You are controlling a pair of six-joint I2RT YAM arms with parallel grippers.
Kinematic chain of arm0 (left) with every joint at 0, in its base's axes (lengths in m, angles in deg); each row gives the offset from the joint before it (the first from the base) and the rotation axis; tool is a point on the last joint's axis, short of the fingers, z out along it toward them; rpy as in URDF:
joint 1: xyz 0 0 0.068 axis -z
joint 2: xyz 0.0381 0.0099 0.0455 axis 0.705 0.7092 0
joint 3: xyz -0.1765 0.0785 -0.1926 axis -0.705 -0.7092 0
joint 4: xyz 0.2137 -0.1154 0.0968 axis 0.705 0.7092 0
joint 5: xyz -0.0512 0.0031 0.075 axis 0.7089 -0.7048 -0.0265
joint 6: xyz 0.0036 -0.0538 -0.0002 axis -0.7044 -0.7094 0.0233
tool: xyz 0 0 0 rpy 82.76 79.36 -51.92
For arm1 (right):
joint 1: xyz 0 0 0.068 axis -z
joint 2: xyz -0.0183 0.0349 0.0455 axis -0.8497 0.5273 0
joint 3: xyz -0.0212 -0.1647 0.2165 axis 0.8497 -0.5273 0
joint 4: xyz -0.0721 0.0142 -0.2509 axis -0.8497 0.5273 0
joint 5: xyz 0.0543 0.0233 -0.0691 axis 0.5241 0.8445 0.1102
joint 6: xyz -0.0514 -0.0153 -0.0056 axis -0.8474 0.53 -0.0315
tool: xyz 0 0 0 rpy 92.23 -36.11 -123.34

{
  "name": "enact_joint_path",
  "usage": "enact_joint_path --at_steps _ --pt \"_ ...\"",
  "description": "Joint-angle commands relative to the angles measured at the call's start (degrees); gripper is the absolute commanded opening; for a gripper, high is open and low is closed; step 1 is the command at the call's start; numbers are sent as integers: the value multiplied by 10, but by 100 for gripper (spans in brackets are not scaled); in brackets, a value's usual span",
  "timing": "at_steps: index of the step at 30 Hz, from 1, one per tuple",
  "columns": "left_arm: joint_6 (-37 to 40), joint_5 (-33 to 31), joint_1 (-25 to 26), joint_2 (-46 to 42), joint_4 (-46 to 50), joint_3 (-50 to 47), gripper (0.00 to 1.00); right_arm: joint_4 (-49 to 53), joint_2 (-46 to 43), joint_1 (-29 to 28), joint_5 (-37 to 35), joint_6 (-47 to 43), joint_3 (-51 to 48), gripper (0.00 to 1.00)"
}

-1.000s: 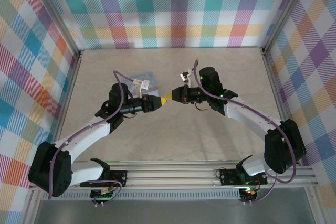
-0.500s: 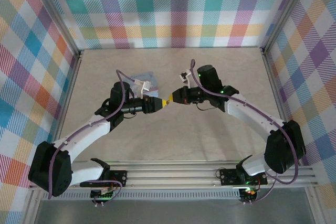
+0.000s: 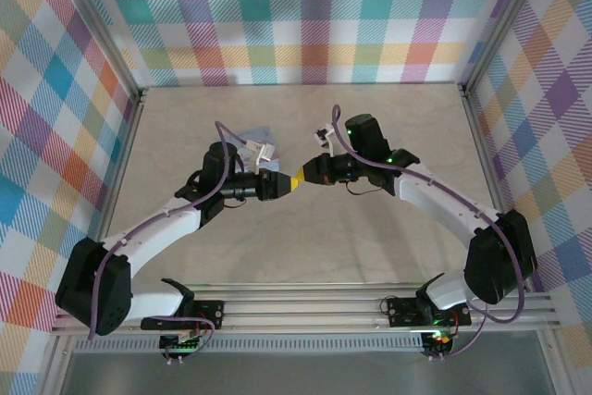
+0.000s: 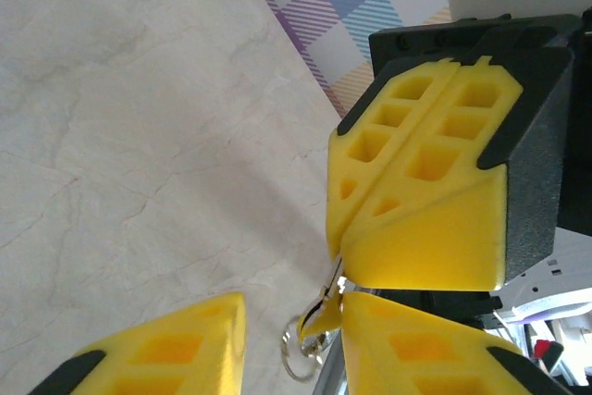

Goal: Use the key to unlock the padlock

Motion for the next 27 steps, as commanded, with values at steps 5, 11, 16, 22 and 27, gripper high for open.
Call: enact_joint_path --at_steps 5,11,16,22,27 --pt "5 -21 4 6 -1 23 13 0 4 -4 24 -10 17 0" --pt "-36 -57 -3 9 -22 6 0 -18 1 -4 26 -2 5 0" --pt "-94 -55 -12 13 -92 -22 0 -51 -6 -4 26 18 -19 0" --pt "-122 -61 -21 8 -126 -39 0 -69 -18 -4 9 37 -43 2" --pt "-145 -62 -31 3 -150 -50 0 -91 -27 -4 9 57 -67 0"
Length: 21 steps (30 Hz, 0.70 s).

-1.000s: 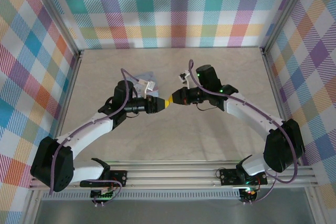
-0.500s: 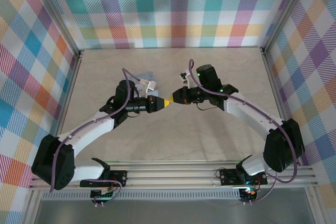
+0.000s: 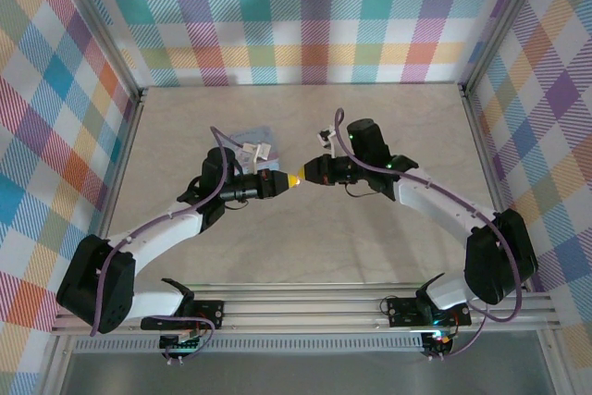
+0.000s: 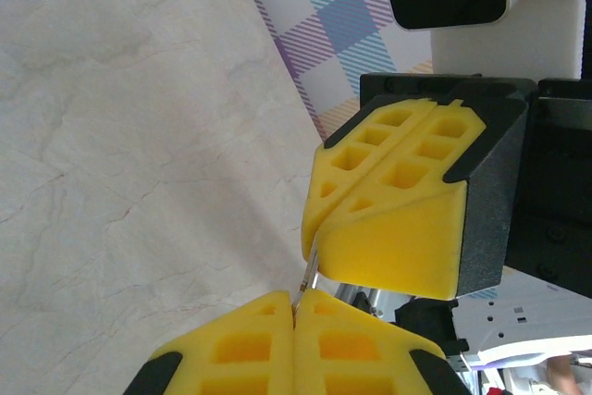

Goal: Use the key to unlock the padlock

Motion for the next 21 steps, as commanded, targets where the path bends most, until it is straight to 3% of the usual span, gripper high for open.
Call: enact_joint_path --at_steps 1,13,16,21 --pt "-27 -43 -23 -3 -45 -6 0 -9 -24 -8 30 21 -20 0" --pt "-56 -63 -38 -5 -57 -25 0 -22 -53 -8 19 37 -39 0" --pt "-56 -59 -38 -5 -56 -24 0 -33 -56 -8 19 47 -43 12" --pt "-56 -60 -39 -8 -53 -25 0 -47 -69 -8 1 61 -50 15"
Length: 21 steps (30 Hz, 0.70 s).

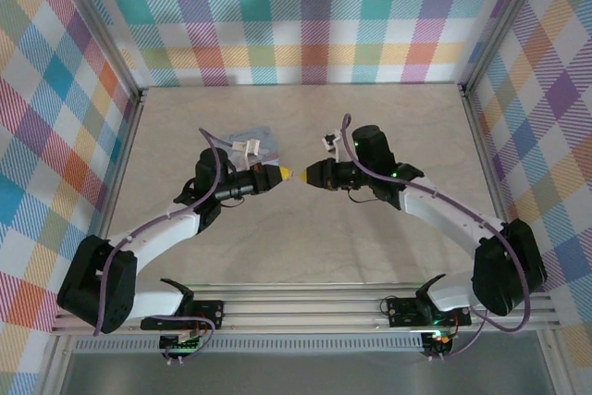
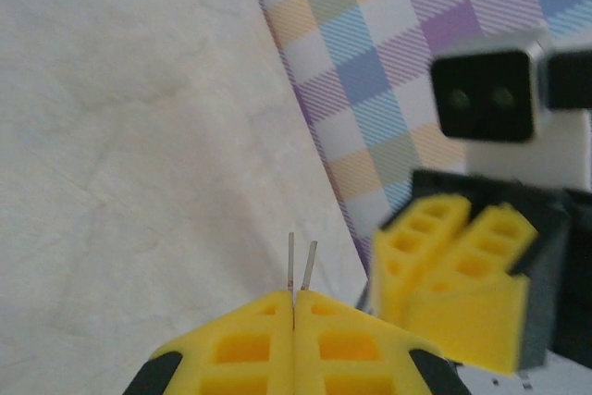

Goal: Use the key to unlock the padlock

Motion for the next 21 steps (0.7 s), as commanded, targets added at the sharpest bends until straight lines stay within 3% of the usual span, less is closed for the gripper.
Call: enact_joint_path --at_steps 1,6,11,21 --pt "-6 -24 -9 -7 -8 -8 0 -23 -28 -4 2 18 -11 14" --pt "-7 -14 -10 -5 -12 -6 0 -55 -31 -4 -7 40 -25 14" --pt "-5 24 -10 4 -35 3 0 -62 -7 -4 -4 43 -16 26" --pt "-20 75 -10 7 -83 6 0 -101 41 -2 0 75 3 22"
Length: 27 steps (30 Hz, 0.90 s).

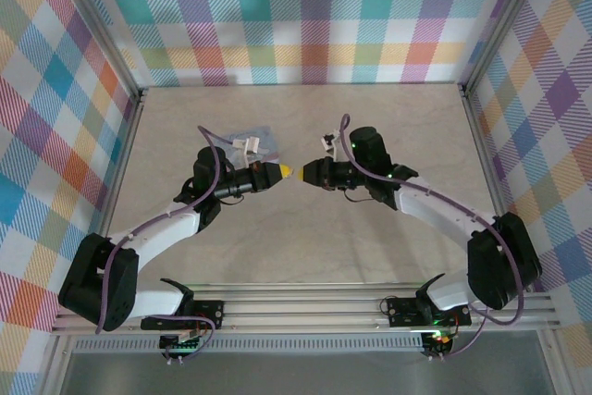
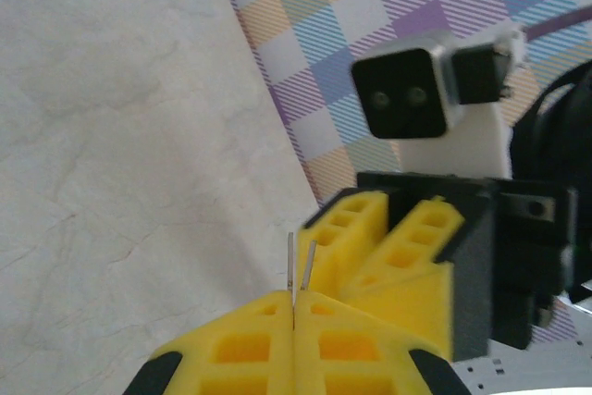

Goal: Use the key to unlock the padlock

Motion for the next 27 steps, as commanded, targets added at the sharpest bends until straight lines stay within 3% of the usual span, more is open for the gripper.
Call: enact_joint_path --at_steps 1,15,27 --pt "-8 34 -6 1 -42 5 0 -51 9 0 8 27 12 22" --pt "-63 66 -7 14 -92 24 0 -200 -55 36 21 86 -85 24" --pt "-114 77 -6 16 -133 34 0 -256 -67 38 53 87 -88 27"
